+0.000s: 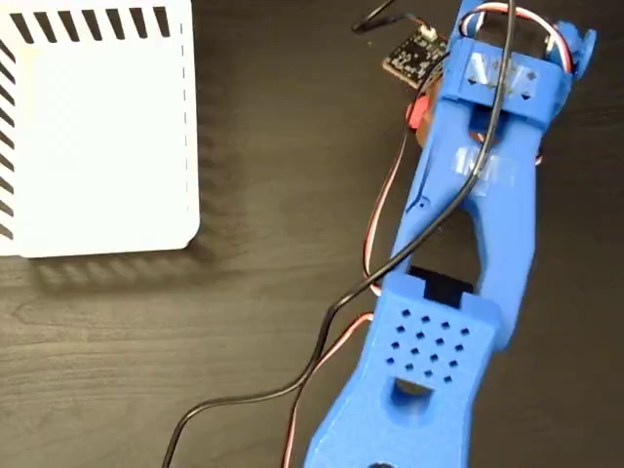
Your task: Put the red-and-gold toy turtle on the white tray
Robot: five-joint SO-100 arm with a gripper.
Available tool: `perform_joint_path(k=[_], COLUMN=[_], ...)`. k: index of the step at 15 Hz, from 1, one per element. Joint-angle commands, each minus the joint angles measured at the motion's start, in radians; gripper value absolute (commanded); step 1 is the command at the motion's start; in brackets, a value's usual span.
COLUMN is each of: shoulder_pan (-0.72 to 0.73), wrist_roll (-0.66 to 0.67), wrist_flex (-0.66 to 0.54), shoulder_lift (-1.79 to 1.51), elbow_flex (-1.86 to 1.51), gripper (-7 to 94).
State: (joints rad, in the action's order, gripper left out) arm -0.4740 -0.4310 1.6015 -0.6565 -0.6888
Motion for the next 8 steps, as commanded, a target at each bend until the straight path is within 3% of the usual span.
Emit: perform_joint_path(k=[1,8], shoulder_pan=[-0.014,-0.029], wrist_roll=[-0.012,-0.012], wrist_flex=[0.02,-0.012], shoulder_lift=[-0.035,-0.04], elbow_flex=[0.061,0.057], gripper=[48,0])
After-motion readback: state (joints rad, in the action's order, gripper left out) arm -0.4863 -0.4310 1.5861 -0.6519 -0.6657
